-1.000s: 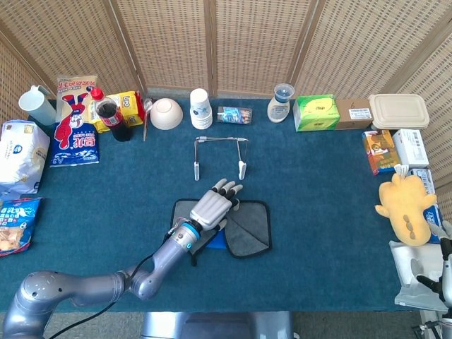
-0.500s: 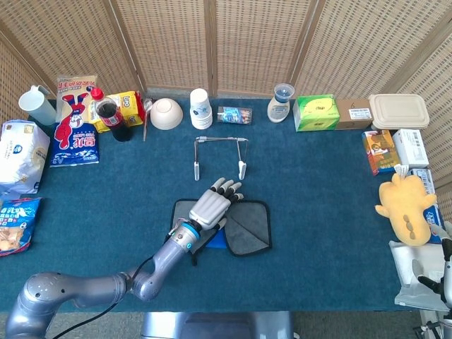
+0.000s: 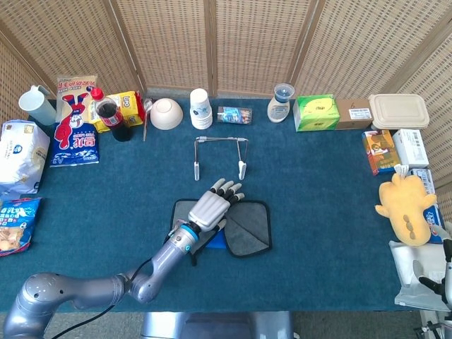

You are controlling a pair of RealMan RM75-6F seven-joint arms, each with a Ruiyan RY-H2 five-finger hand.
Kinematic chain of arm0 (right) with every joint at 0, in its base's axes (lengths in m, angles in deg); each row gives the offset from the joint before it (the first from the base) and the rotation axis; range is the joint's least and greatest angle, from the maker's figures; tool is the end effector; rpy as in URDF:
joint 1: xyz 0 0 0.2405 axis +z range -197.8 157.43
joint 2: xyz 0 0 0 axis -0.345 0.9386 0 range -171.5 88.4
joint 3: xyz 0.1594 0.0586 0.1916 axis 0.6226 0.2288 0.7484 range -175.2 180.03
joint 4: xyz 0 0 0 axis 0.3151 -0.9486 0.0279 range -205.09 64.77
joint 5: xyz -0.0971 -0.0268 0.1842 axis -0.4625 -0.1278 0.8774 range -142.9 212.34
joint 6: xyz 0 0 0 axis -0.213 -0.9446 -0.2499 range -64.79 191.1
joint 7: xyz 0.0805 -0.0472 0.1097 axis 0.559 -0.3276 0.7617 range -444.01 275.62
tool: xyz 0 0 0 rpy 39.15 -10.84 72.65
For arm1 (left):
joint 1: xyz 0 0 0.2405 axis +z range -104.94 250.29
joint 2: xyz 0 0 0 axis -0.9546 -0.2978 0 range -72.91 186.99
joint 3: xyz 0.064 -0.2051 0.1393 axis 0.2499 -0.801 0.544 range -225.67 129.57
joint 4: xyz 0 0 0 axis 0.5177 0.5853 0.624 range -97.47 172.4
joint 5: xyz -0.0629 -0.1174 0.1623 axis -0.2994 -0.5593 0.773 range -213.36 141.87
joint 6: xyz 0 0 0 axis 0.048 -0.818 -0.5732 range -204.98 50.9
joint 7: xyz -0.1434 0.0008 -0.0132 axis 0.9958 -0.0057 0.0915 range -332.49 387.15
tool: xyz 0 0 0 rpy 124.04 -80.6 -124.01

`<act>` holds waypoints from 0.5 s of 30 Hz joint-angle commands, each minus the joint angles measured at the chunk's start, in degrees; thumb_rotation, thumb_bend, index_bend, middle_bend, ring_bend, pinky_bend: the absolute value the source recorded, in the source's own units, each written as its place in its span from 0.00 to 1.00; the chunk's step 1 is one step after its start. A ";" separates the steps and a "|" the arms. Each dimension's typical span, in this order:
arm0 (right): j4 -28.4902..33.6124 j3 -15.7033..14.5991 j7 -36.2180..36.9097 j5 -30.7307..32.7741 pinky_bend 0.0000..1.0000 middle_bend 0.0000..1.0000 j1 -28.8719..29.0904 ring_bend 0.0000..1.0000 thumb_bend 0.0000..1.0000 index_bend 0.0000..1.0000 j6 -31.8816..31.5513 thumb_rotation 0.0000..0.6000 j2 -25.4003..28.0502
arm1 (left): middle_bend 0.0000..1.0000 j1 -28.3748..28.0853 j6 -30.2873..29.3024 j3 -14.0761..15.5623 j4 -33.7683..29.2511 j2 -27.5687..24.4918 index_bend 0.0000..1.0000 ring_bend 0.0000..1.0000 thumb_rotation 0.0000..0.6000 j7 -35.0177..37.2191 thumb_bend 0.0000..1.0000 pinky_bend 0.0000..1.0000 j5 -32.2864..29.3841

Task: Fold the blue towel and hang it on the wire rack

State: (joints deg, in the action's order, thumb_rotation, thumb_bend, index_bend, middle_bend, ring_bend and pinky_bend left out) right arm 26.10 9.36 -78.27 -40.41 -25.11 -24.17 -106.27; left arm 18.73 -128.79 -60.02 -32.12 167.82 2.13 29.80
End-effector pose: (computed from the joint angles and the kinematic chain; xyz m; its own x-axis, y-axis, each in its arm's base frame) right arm -0.3421 -0.1356 0.1737 0.2239 0.0809 0.9712 -0.9306 0.3139 0.1884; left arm -0.0473 0.3291 -0.1244 0.5021 0.2352 0.8322 0.7551 -0.5884 -0.2893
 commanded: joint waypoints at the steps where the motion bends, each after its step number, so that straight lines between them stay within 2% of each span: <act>1: 0.10 0.02 -0.06 0.02 0.00 0.07 0.01 0.00 0.33 0.15 0.00 1.00 0.03 | 0.04 0.62 -1.06 0.75 -1.57 -0.92 0.12 0.00 1.00 0.49 0.12 0.00 1.51; 11: 0.67 -0.02 -0.59 -0.24 0.00 0.07 0.05 0.00 0.33 0.15 -0.12 1.00 0.16 | 0.01 1.31 -0.95 2.30 -3.75 -2.39 0.06 0.00 1.00 -3.97 0.12 0.00 0.47; 15: 0.93 0.02 -0.87 -0.18 0.00 0.07 0.03 0.00 0.33 0.15 -0.22 1.00 0.22 | 0.01 1.68 -0.90 2.30 -5.39 -3.26 0.05 0.00 1.00 -2.86 0.12 0.00 0.80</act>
State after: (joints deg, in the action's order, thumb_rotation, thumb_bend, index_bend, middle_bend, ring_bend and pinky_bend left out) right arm 27.01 9.38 -79.13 -40.59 -25.08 -24.39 -106.06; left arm 20.21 -129.58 -57.80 -36.90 164.98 -1.26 30.29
